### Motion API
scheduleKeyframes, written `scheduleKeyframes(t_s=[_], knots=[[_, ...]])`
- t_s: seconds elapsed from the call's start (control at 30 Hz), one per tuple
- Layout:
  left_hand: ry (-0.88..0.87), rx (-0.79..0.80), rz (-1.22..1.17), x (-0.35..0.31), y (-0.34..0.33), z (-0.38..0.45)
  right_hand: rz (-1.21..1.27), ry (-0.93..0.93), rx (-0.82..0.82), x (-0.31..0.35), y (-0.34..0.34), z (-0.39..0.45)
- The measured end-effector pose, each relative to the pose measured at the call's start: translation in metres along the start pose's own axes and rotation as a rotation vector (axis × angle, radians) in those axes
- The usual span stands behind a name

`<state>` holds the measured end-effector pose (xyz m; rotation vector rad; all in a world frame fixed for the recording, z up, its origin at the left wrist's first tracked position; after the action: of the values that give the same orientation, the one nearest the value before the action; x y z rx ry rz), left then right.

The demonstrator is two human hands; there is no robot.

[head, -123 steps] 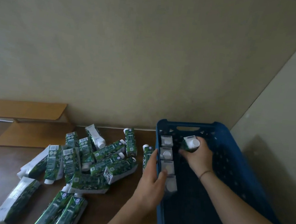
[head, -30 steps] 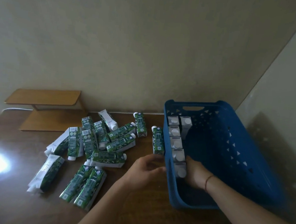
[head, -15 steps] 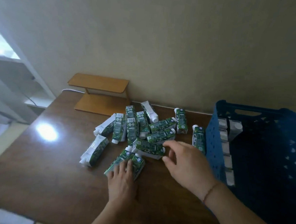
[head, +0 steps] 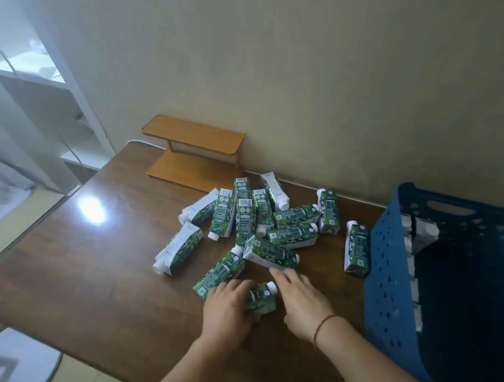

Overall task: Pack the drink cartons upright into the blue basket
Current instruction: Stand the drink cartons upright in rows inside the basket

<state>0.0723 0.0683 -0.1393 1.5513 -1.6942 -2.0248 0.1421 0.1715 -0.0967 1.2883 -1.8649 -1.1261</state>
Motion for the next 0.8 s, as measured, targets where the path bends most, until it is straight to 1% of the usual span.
scheduleKeyframes(t_s=[0.03, 0.07, 0.1, 0.13, 0.17, 0.23, 0.33, 0.4, 0.47, 0.5, 0.53, 0.57, 0.6, 0.63, 0.73, 0.8], knots=[[0.024, 0.01, -0.21, 0.002, 0.007, 0.001, -0.026, 0.04, -0.028, 0.004, 0.004, -0.003], [0.067, 0.053, -0.463, 0.003, 0.013, 0.003, -0.032, 0.074, -0.056, 0.007, 0.009, -0.006], [0.104, 0.146, -0.693, -0.001, 0.013, 0.004, -0.008, 0.106, -0.096, 0.009, 0.017, -0.011], [0.101, 0.259, -0.865, -0.012, 0.014, 0.005, 0.043, 0.142, -0.156, 0.01, 0.028, -0.016], [0.079, 0.357, -0.984, -0.022, 0.015, 0.007, 0.102, 0.187, -0.228, 0.009, 0.042, -0.023], [0.037, 0.521, -1.128, -0.044, 0.018, 0.01, 0.211, 0.284, -0.325, 0.007, 0.069, -0.042], [-0.046, 0.748, -1.218, -0.083, 0.013, 0.014, 0.354, 0.331, -0.374, -0.008, 0.1, -0.079], [-0.098, 0.822, -1.297, -0.116, 0.009, 0.016, 0.389, 0.278, -0.443, -0.028, 0.117, -0.108], [-0.129, 0.892, -1.446, -0.156, 0.006, 0.014, 0.442, 0.181, -0.589, -0.056, 0.133, -0.144], [-0.115, 0.904, -1.538, -0.173, 0.003, 0.016, 0.513, 0.131, -0.684, -0.072, 0.141, -0.163], [-0.097, 0.862, -1.588, -0.185, 0.0, 0.021, 0.63, 0.074, -0.772, -0.093, 0.146, -0.183], [-0.075, 0.783, -1.578, -0.192, -0.004, 0.028, 0.745, 0.009, -0.846, -0.114, 0.147, -0.202], [-0.072, 0.701, -1.508, -0.197, -0.009, 0.033, 0.802, -0.062, -0.898, -0.134, 0.147, -0.218], [-0.084, 0.657, -1.411, -0.205, -0.015, 0.035, 0.773, -0.142, -0.929, -0.151, 0.148, -0.232], [-0.158, 0.584, -1.105, -0.226, -0.038, 0.034, 0.498, -0.4, -0.93, -0.191, 0.143, -0.258], [-0.198, 0.527, -0.994, -0.238, -0.048, 0.032, 0.458, -0.542, -0.875, -0.212, 0.126, -0.262]])
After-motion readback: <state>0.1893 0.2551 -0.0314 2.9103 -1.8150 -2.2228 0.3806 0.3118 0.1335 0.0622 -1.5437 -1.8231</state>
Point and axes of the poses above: each hand's wrist, its own z-axis towards the middle knuckle, its own y-axis out of the back of the hand, x = y × z, the point moved 10 cm from there along z, towards the middle knuckle, and after that the axes turned 15 degrees about -z, right-handed, at the moved point
